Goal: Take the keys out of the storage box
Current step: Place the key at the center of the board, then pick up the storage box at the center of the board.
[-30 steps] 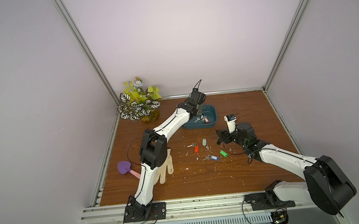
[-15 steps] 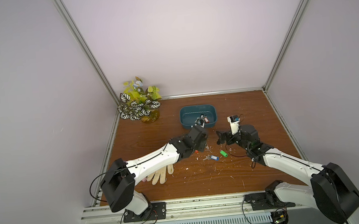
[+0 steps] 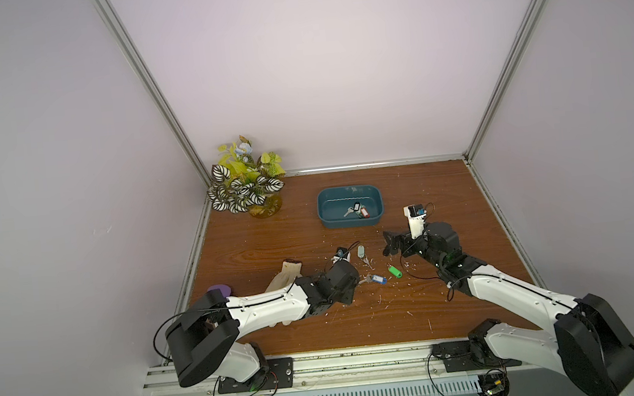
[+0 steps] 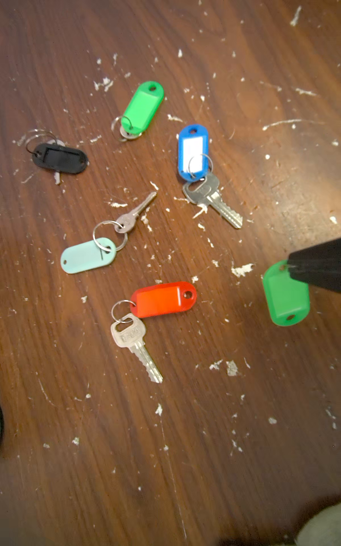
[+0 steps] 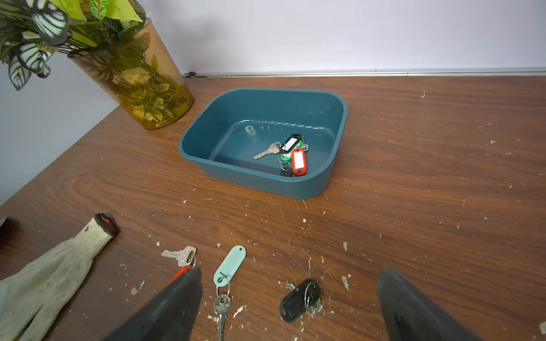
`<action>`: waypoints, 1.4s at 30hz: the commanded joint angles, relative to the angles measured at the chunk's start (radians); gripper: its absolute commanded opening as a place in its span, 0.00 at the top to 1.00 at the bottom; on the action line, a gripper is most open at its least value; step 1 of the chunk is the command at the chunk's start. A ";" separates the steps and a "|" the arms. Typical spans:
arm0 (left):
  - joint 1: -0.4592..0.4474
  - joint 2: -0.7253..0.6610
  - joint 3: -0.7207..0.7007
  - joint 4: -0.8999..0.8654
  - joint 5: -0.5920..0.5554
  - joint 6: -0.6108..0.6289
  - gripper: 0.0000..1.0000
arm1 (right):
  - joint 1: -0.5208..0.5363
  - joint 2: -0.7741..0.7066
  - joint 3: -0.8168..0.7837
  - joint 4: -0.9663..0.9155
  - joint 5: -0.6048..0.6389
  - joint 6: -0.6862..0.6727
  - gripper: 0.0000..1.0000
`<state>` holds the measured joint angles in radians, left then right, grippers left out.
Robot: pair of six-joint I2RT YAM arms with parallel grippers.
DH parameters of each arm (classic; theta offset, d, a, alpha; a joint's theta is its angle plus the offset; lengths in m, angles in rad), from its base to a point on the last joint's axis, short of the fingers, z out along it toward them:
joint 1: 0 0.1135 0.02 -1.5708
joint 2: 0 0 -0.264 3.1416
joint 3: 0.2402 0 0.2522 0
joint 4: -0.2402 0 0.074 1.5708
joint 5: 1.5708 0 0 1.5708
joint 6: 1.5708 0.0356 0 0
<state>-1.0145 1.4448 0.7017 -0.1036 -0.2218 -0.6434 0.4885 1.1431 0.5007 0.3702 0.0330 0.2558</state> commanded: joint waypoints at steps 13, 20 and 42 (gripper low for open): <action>-0.003 0.026 0.114 -0.133 -0.165 -0.037 0.57 | -0.002 0.001 0.010 0.019 0.019 -0.005 0.01; 0.122 -0.159 0.107 -0.061 -0.221 0.054 0.07 | -0.001 0.032 0.027 0.045 -0.137 -0.084 0.01; 0.539 -0.135 -0.018 0.326 0.066 0.190 0.00 | 0.045 0.902 0.989 -0.644 -0.314 -0.683 0.01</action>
<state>-0.4938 1.3113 0.6632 0.2359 -0.1421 -0.4973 0.5323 1.9987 1.4094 -0.0700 -0.2695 -0.2504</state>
